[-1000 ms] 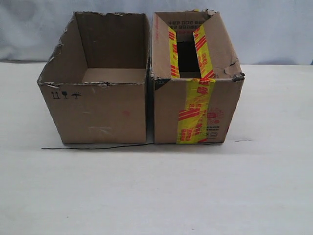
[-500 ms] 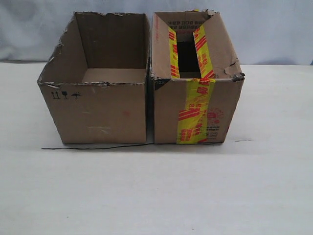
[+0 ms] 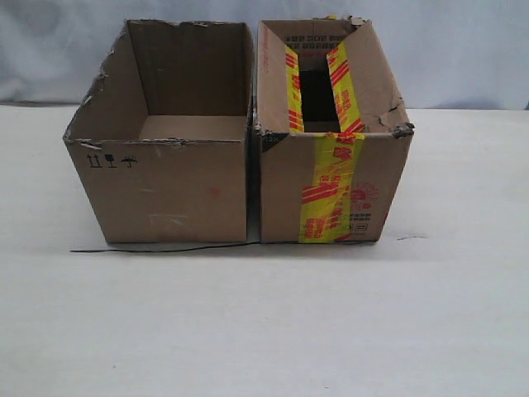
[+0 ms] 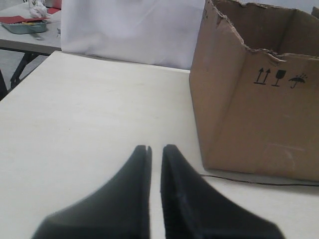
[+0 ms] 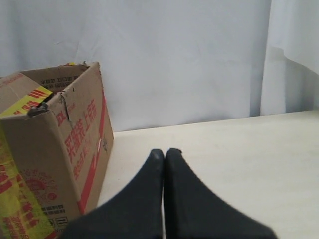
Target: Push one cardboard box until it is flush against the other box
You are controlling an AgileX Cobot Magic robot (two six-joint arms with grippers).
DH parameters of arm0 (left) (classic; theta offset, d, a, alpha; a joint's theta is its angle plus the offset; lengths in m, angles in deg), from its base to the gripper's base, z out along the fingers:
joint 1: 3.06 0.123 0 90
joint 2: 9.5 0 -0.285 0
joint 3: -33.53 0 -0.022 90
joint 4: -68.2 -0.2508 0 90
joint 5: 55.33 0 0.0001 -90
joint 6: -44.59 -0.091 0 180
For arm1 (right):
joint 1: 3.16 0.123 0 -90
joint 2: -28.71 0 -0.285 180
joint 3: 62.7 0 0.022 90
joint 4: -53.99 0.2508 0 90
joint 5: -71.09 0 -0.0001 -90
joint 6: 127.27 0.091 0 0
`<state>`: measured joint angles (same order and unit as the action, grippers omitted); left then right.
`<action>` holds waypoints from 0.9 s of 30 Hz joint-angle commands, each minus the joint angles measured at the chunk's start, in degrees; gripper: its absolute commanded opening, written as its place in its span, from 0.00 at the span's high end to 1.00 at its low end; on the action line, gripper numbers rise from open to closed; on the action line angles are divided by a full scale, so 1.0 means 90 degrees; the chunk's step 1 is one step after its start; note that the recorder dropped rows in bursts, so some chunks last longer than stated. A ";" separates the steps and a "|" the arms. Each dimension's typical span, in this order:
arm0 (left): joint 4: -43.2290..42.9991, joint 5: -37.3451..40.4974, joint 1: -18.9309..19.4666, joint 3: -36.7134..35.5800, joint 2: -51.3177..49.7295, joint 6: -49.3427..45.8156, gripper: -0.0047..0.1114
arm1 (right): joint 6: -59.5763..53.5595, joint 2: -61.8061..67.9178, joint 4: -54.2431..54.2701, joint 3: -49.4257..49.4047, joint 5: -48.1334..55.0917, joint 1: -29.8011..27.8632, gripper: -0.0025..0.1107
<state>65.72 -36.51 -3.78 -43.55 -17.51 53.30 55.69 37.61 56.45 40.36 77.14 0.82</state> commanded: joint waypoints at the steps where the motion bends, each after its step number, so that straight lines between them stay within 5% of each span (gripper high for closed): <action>1: -0.0002 -0.0133 0.0014 -0.0015 0.0024 -0.0011 0.96 | -0.0041 -0.0125 0.0020 -0.0031 0.0119 0.0383 0.98; 27: -0.0002 -0.0133 0.0014 -0.0015 0.0024 -0.0011 0.96 | -0.0094 -0.0125 -0.0009 -0.0031 0.0672 0.0464 0.98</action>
